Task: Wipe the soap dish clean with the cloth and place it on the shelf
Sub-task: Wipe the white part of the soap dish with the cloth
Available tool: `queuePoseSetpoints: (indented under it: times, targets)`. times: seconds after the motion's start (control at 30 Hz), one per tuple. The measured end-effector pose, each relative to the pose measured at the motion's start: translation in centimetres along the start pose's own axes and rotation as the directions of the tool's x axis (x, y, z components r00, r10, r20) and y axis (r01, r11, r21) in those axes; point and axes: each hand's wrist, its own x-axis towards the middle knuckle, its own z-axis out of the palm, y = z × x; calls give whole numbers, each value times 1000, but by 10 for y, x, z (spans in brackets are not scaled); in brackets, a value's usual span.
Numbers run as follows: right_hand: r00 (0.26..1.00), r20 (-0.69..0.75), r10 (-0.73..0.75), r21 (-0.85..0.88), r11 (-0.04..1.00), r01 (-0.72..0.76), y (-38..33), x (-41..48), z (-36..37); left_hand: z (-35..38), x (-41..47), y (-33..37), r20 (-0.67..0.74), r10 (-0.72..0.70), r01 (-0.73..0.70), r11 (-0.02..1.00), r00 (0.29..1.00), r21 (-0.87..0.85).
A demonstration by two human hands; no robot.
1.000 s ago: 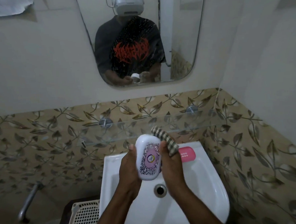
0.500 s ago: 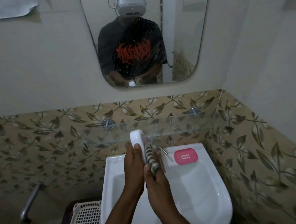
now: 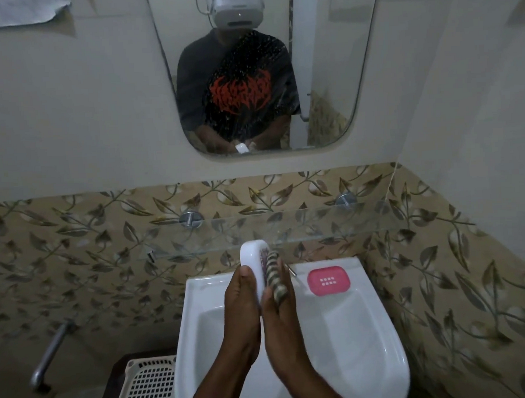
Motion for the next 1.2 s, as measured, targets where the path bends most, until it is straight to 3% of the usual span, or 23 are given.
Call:
queuePoseSetpoints:
  times: [0.13,0.2,0.33,0.4,0.53,0.73,1.03,1.13,1.2]
  targets:
    - [992,54,-110,-147,982,117,-9,-14,6,-4,-2,1,87,49,-61,986,995,152]
    - [984,62,-168,-176,968,177,-11,-5,5,-2,-4,0,120,7,-23,991,993,134]
    - [988,-9,-152,-151,977,149,-22,19,-5,-5,-9,-5,130,5,-17,996,992,93]
    - [994,-59,-96,-81,993,91,-24,27,-13,-7,-13,-7,114,-26,24,1000,993,20]
    - [960,-36,277,148,952,-269,-13,27,-23,-13,-16,-9,129,-95,106,991,987,-82]
    - [909,-72,410,221,895,-387,18,-1,-8,-12,-14,-16,9,-96,96,989,995,-109]
    - [880,-33,474,120,876,-467,36,-21,-17,-6,-24,-29,12,99,-98,956,995,277]
    - [869,-20,495,92,866,-491,48,-23,-21,-10,-25,-37,53,147,-157,920,988,360]
    - [843,-14,537,85,841,-535,62,-20,-19,-18,-20,-40,7,146,-137,912,989,387]
